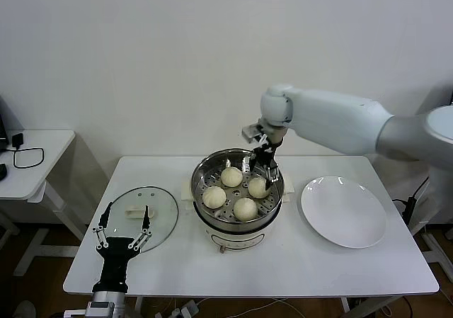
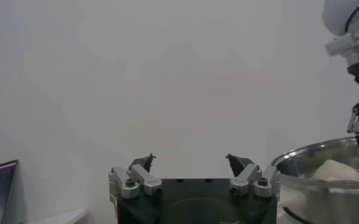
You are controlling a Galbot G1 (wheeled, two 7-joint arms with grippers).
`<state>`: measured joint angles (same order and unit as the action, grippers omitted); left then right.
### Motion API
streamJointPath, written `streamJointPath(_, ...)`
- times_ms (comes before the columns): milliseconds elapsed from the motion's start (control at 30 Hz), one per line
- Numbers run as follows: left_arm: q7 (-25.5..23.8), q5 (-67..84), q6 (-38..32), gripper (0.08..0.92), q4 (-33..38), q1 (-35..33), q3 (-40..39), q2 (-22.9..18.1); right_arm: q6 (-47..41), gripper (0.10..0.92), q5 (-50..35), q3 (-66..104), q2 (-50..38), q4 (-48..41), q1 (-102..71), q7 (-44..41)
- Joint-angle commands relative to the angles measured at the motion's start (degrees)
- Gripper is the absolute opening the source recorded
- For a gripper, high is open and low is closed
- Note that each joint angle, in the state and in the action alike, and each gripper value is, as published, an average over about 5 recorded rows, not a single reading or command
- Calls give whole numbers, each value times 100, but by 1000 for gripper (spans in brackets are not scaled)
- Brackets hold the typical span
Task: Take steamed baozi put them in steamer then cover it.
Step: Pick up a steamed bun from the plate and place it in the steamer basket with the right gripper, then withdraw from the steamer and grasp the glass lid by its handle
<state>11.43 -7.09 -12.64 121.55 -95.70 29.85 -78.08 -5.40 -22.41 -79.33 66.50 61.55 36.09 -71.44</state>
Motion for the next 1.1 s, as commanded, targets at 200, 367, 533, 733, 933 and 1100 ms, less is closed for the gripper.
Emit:
streamJointPath(200, 252, -501, 520, 823, -99, 372, -51, 249, 1643, 823, -1774, 1165, -2510, 1765, -460, 5589)
streamJointPath(367, 564, -992, 961, 823, -160, 597, -107, 448, 2150, 823, -1821, 2638, -3095, 2255, -1994, 7831)
streamJointPath(533, 590, -1406, 1134, 823, -167, 718, -91, 597, 2381, 823, -1703, 4740, -3174, 2535, -4110, 8936)
streamJointPath(733, 487, -1956, 1130, 823, -406, 867, 1, 683, 2424, 823, -1359, 7068, -2728, 2758, -6491, 9382)
streamJointPath(933, 371, -2412, 1032, 823, -626, 933, 100, 775, 2545, 823, -917, 8816, -1927, 2636, -8189, 9252)
streamJointPath(1100, 418, -3116, 773, 823, -1062, 1017, 185, 873, 2560, 823, -683, 9636, -1304, 2631, -9044, 9064)
